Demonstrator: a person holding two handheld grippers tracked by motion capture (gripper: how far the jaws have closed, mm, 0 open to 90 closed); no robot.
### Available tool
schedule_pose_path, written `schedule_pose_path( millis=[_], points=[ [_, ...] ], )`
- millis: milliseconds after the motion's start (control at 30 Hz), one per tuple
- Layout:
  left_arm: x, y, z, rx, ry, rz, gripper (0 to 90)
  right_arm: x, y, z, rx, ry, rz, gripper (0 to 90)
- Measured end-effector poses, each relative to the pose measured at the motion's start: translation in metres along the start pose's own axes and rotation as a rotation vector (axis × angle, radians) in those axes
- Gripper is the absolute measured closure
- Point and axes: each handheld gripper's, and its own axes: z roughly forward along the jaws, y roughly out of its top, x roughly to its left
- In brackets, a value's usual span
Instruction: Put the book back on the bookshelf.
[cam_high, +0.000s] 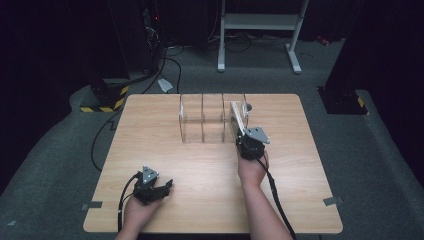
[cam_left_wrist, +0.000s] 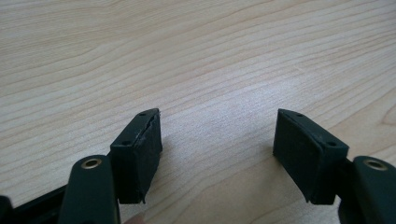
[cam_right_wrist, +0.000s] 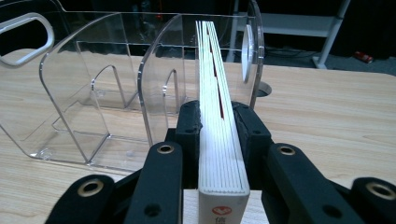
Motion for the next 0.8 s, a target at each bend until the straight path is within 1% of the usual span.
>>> schedule_pose_path(
  millis=[367,433,500,533,567,700,733,767,800],
  points=[
    [0.0,0.0,0.0,0.0,-0.001,-0.001,32.5,0.0,-0.001,0.001,0.003,-0.011,0.004,74.2],
    [0.0,0.0,0.0,0.0,-0.001,-0.001,32.5,0.0,-0.001,0.001,0.003,-0.011,-0.003,74.9],
    [0.0,0.0,0.0,0.0,-0.001,-0.001,32.5,0.001,-0.001,0.001,-0.004,-0.014,-0.011,75.2],
    [0.0,0.0,0.0,0.0,-0.001,-0.001,32.5,0.003,-0.001,0.0,-0.024,-0.024,-0.014,75.4],
    [0.0,0.0,0.0,0.0,-0.001,-0.001,32.5,0.003,-0.001,0.0,-0.024,-0.024,-0.014,75.4],
    [0.0,0.0,0.0,-0.002,-0.001,-0.002,32.5,0.005,0.004,0.002,-0.035,-0.034,-0.032,75.5],
    [0.0,0.0,0.0,-0.002,0.0,-0.001,32.5,0.007,0.007,0.003,-0.046,-0.043,-0.041,75.6],
    [0.0,0.0,0.0,-0.002,0.0,-0.001,32.5,0.007,0.007,0.003,-0.046,-0.043,-0.041,75.6],
    [0.0,0.0,0.0,0.0,0.0,0.003,32.5,0.007,0.01,0.005,-0.057,-0.048,-0.039,75.5]
  ],
)
